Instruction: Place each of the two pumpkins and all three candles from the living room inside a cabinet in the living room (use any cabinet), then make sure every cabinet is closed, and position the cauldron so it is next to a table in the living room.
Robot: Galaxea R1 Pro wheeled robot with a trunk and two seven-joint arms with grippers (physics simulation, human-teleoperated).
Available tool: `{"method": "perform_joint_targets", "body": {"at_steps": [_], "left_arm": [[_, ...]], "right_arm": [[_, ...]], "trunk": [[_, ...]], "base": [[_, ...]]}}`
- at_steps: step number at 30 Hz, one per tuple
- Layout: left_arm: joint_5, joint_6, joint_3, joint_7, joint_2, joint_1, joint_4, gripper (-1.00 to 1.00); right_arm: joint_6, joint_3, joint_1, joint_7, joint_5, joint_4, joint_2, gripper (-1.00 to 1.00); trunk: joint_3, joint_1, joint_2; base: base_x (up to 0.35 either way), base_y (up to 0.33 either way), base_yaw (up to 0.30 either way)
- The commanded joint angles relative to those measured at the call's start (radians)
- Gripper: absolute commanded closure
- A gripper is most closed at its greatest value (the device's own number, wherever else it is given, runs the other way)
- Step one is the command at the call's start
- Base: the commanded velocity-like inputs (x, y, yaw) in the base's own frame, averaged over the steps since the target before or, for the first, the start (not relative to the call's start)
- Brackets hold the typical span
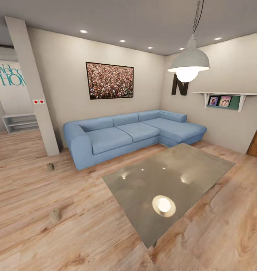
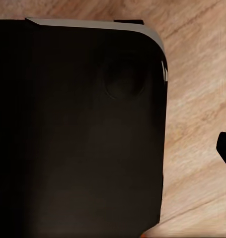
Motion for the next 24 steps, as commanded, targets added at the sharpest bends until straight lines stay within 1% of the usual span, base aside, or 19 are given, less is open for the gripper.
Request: {"method": "perform_joint_targets", "body": {"at_steps": [1, 13, 24], "left_arm": [[0.000, -0.001, 0.000, 0.000, 0.000, 0.000, -0.001, -1.00], [0.000, -0.001, 0.000, 0.000, 0.000, 0.000, -0.001, -1.00], [0.000, -0.001, 0.000, 0.000, 0.000, 0.000, -0.001, -1.00]], "right_arm": [[-0.003, -0.001, 0.000, 0.000, -0.001, 0.000, 0.000, -1.00], [-0.028, 0.000, 0.000, 0.001, -0.001, 0.000, 0.001, -1.00], [-0.031, 0.001, 0.000, 0.003, -0.001, 0.000, 0.001, -1.00]], "trunk": [[-0.001, 0.000, 0.000], [-0.001, 0.000, 0.000], [-0.001, 0.000, 0.000]], "base": [[0.000, 0.000, -0.300], [0.000, 0.000, -0.299], [0.000, 0.000, -0.293]]}}
